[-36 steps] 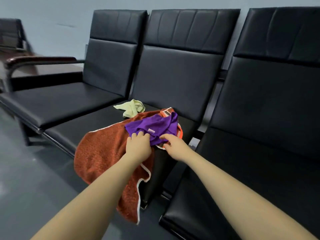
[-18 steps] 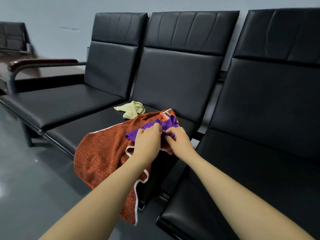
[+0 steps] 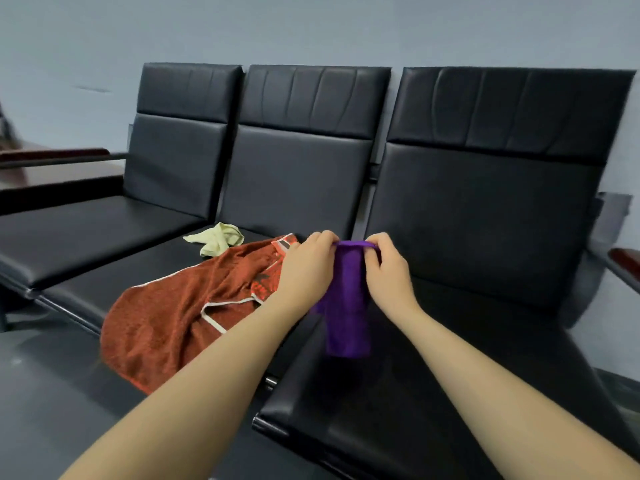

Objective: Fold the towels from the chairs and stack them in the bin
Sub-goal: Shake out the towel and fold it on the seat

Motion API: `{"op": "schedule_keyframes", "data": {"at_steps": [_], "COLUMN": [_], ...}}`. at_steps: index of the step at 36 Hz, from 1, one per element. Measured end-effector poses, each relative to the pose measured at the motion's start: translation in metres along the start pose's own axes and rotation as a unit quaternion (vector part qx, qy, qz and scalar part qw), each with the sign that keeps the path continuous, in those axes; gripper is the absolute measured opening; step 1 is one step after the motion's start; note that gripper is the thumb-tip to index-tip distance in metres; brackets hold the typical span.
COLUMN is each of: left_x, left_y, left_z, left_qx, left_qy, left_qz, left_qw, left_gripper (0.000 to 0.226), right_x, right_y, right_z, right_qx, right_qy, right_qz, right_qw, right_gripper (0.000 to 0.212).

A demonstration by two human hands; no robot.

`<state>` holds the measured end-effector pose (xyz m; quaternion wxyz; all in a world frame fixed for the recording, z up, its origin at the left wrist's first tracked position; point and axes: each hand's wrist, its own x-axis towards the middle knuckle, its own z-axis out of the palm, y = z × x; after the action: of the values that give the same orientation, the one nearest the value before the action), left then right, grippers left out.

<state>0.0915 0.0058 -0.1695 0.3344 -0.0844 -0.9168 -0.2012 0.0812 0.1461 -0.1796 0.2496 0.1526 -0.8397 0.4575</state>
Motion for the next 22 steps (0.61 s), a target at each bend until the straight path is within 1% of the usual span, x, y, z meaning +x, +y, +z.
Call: {"op": "schedule_keyframes", "data": {"at_steps": [3,6,11,14,17,19,22], "left_x": [0.004,0.006,0.004,0.005,0.005,0.005,0.004], "left_y": [0.033,0.066,0.102,0.120,0.138,0.146,0.151], "left_z": [-0.001,0.001,0.014,0.020,0.017,0.015,0.013], "left_qx": [-0.029,-0.029,0.013,0.009,-0.017,-0.052,-0.074], "left_qy": [-0.013,-0.013,0.025,0.046,0.029,0.005,-0.004], "left_qz": [0.003,0.012,0.061,0.070,0.042,-0.009,-0.071], "left_qw": [0.999,0.999,0.998,0.996,0.999,0.999,0.995], "left_gripper": [0.028,0.028,0.026,0.019,0.026,0.027,0.026], "right_x": [-0.005,-0.014,-0.029,-0.038,-0.044,-0.046,-0.049], "right_y": [0.006,0.011,0.019,0.026,0.034,0.039,0.048], "right_z": [-0.036,-0.075,-0.119,-0.141,-0.160,-0.170,-0.181], "right_qx": [-0.048,-0.078,-0.137,-0.169,-0.181,-0.182,-0.227], "right_qy": [0.014,0.015,0.011,0.002,-0.009,-0.036,-0.075], "right_qz": [-0.008,-0.002,0.013,0.030,0.053,0.071,0.093], "right_qw": [0.999,0.997,0.990,0.985,0.982,0.980,0.967], "right_gripper": [0.015,0.015,0.017,0.021,0.020,0.016,0.010]}}
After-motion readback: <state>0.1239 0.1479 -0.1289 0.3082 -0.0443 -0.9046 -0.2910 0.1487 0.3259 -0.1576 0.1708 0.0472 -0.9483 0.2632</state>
